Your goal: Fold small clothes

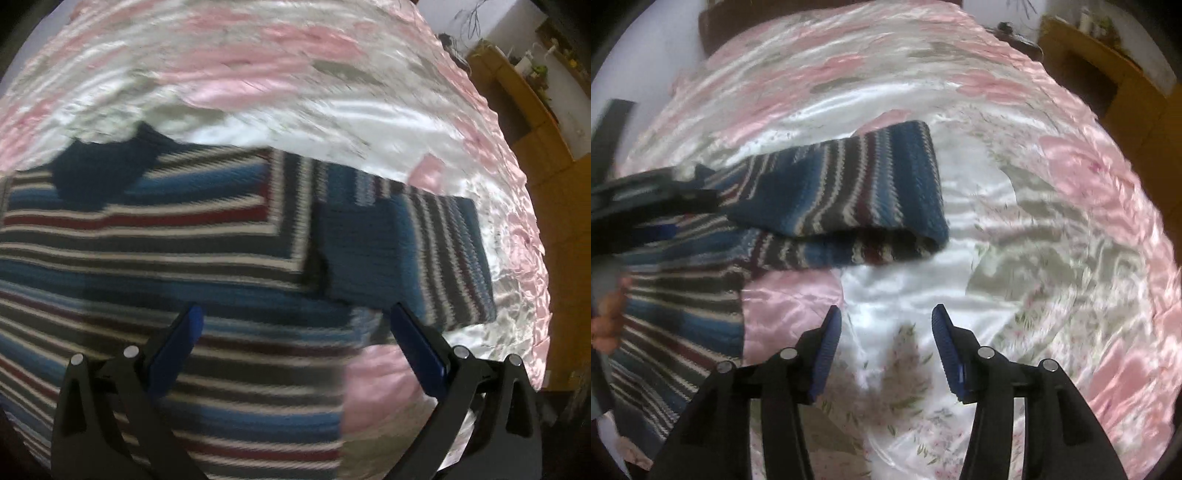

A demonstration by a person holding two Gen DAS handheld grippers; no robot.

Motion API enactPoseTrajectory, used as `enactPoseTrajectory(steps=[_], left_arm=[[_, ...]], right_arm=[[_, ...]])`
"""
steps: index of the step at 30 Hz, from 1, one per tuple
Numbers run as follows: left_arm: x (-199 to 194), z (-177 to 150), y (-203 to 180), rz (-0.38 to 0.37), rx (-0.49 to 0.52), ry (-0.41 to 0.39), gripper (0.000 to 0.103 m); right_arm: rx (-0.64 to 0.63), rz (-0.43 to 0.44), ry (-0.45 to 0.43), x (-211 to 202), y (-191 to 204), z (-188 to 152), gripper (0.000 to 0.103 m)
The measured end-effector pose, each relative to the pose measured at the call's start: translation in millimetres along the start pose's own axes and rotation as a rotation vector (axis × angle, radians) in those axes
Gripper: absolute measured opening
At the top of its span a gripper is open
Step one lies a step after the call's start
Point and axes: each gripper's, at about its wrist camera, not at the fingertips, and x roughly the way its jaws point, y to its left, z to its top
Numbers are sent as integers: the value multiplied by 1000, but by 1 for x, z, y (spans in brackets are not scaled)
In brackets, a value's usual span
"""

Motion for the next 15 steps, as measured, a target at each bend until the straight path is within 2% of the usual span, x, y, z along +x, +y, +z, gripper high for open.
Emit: enactPoseTrajectory(steps=[3,5,8,9,10,11,14,15], left_arm=[[22,6,-17,-15,-7,42,100],[33,9,-21,-12,-15,56,100],[48,14,-26,-8,-24,65,97],[51,14,-28,2,-15,66,86],[53,14,-31,14,-1,69,66],[54,14,-33,15,9,66,63],[47,14,-36,32,25,13,41],[41,15,-35,34,27,-11,25]], right_arm=[[-5,-24,-33,0,-3,-4,60],[-11,-34,-54,4,-3,-2,61],[23,55,-66,9,-6,0,61],[38,98,-64,13,-8,0,61],[45,115,-62,16,-9,0,61],[50,118,-60,18,-10,1,61],[73,87,-60,22,-14,2,61],[82,90,-62,22,-15,2,61]])
